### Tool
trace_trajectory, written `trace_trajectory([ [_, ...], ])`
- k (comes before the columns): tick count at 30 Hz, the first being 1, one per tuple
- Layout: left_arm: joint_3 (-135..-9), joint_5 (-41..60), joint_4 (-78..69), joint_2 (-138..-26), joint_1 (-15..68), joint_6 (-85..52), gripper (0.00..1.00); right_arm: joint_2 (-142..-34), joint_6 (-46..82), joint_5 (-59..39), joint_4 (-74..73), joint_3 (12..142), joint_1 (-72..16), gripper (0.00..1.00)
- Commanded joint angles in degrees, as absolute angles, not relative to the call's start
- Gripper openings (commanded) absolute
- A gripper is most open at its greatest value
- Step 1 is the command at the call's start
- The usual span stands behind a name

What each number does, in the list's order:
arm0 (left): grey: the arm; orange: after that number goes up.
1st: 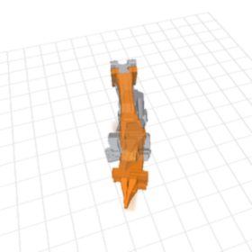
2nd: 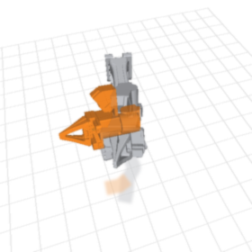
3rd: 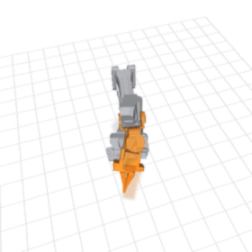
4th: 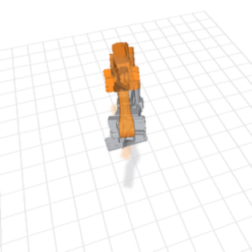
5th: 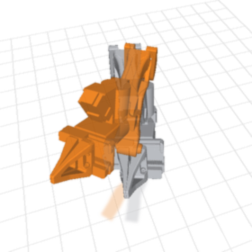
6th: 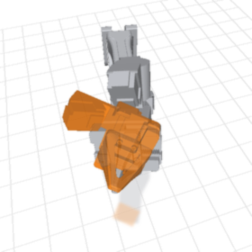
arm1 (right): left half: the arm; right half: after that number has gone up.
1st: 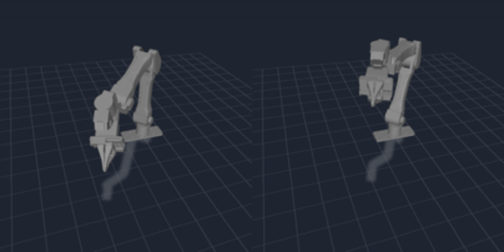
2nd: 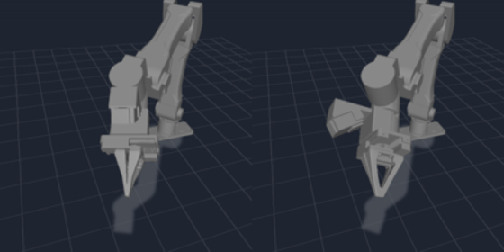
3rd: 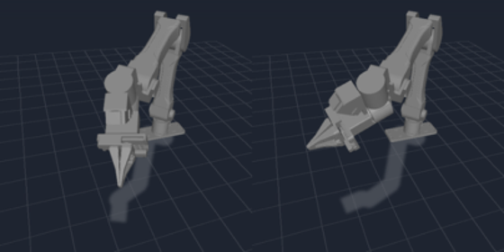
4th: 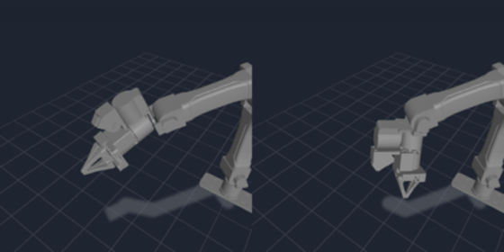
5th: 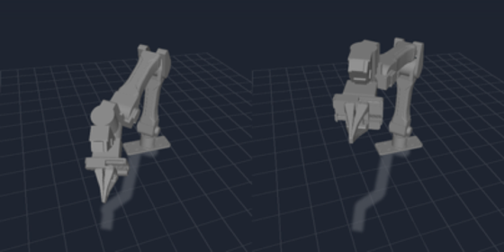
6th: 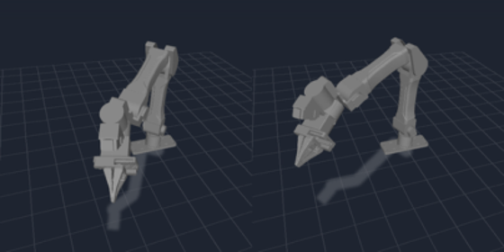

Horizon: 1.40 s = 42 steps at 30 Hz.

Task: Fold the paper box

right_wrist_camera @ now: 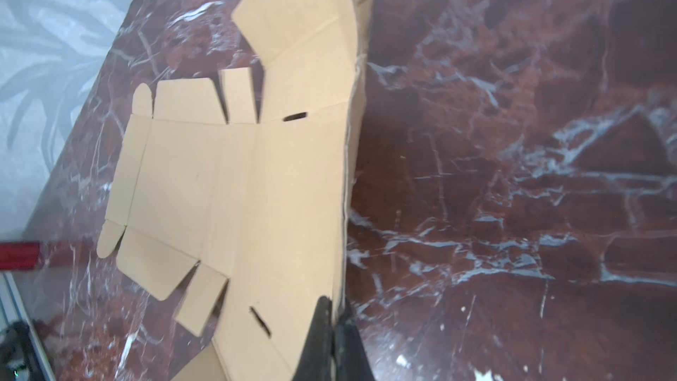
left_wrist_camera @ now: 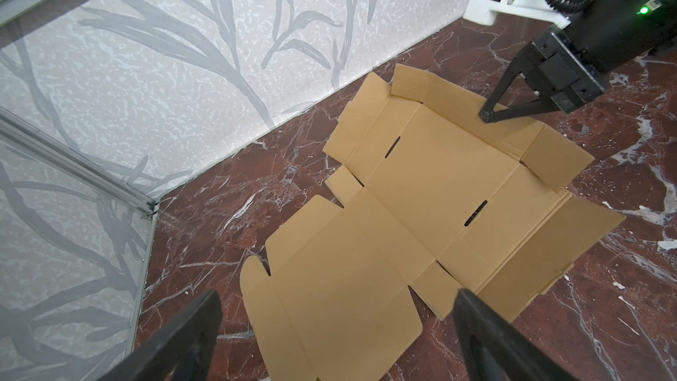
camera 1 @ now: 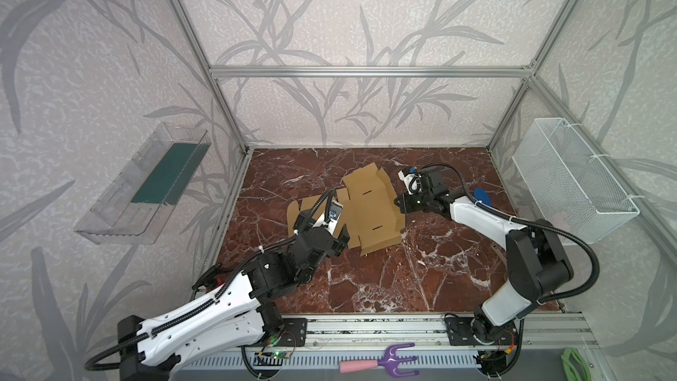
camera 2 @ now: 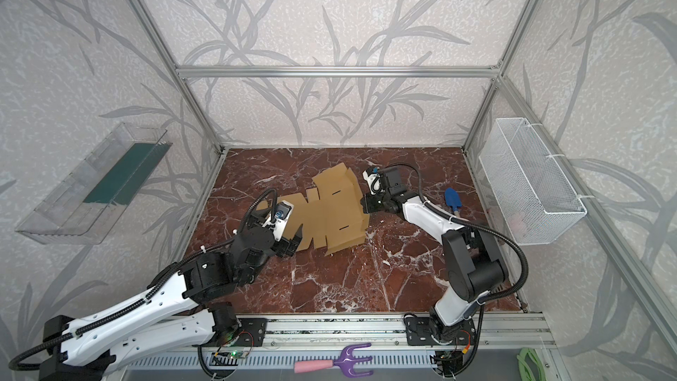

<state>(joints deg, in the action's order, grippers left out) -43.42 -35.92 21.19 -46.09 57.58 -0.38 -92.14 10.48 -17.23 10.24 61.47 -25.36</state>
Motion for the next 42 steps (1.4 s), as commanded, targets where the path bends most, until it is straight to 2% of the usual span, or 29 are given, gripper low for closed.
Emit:
trace_trajectory([
  [1,-40.94,-36.18,15.03,-42.49,57.36,3.11,0.99,-86.81,3.42,-4.89,18.96,63.03,-30.75,0.0],
  [9,-38.49,-32.27,1.6,-36.55,56.44,10.07,0.99,-72.91,2.07,-1.24,21.36,58.78,-33.77,0.0],
  [15,-38.95,-21.41,-1.41,-37.06,55.85,18.1,0.99,-65.02,0.01,-2.26,26.88,60.81,-35.57,0.0],
  [19,-39.57,-16.51,-1.72,-39.0,53.46,19.88,1.0,-63.18,-0.96,-3.57,31.66,63.76,-36.84,0.0],
  [23,-40.42,-7.06,-1.78,-41.01,46.29,17.96,0.99,-62.08,-2.1,-4.58,35.32,65.78,-37.36,0.0],
  [27,-41.02,-3.13,-3.0,-42.26,43.89,19.79,1.0,-62.74,-3.07,-5.33,39.24,68.01,-38.89,0.0],
  [32,-41.88,8.28,-2.05,-43.86,39.3,17.88,1.0,-64.19,-4.67,-5.53,43.7,71.54,-40.2,0.0],
  [42,-41.83,14.32,-6.76,-49.13,31.87,13.57,1.0,-65.52,-7.28,-4.86,47.72,75.08,-42.19,0.0],
])
